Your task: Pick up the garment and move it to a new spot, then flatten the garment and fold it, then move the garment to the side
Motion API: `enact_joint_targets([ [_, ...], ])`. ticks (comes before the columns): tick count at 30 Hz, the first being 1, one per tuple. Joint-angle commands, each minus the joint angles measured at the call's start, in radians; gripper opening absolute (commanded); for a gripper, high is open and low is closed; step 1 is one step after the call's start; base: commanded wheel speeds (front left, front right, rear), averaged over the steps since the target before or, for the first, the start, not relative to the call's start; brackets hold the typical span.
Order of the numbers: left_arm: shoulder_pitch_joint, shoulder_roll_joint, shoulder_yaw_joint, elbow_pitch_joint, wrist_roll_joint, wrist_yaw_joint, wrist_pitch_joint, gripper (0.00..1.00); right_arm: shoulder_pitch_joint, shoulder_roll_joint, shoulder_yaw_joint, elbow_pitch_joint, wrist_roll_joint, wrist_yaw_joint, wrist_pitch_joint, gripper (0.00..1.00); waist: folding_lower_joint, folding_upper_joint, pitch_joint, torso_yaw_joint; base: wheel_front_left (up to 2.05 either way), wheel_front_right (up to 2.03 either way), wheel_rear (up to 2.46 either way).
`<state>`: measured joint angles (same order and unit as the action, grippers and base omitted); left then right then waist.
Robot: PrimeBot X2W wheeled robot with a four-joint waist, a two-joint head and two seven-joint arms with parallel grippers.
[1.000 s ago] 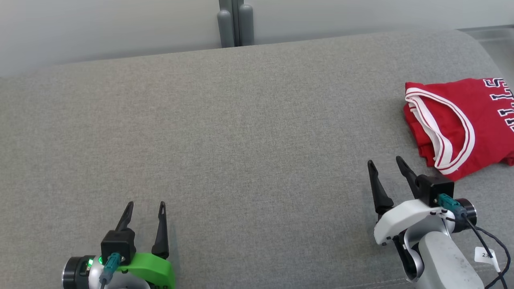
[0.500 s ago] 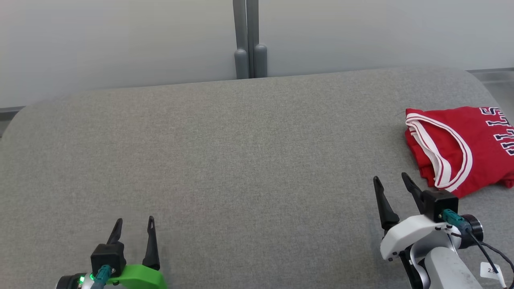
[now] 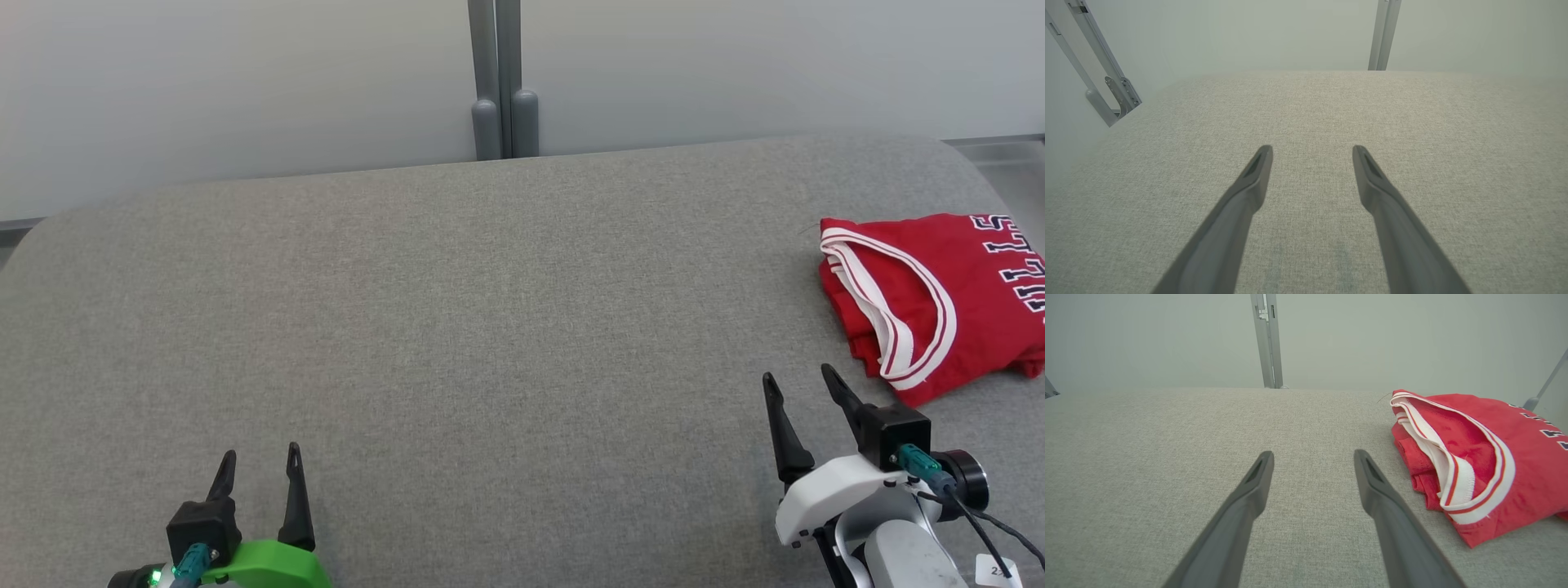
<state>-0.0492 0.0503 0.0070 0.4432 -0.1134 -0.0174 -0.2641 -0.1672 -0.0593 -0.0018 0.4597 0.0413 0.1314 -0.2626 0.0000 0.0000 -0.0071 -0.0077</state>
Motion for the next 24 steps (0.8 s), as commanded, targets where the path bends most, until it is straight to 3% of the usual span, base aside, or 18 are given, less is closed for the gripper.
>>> enact_joint_targets([
  [1, -0.010, 0.002, 0.004, 0.000, -0.005, 0.000, 0.001, 1.00, 0.010, 0.000, -0.001, -0.006, -0.006, -0.002, -0.002, 1.00, 0.0000, 0.0000, 0.005, -0.002, 0.00, 0.00, 0.00],
  [24, -0.008, 0.002, -0.007, 0.001, -0.042, -0.018, 0.001, 1.00, -0.014, 0.007, 0.014, 0.022, -0.002, -0.002, -0.002, 1.00, 0.0000, 0.0000, 0.024, 0.010, 0.00, 0.00, 0.00],
])
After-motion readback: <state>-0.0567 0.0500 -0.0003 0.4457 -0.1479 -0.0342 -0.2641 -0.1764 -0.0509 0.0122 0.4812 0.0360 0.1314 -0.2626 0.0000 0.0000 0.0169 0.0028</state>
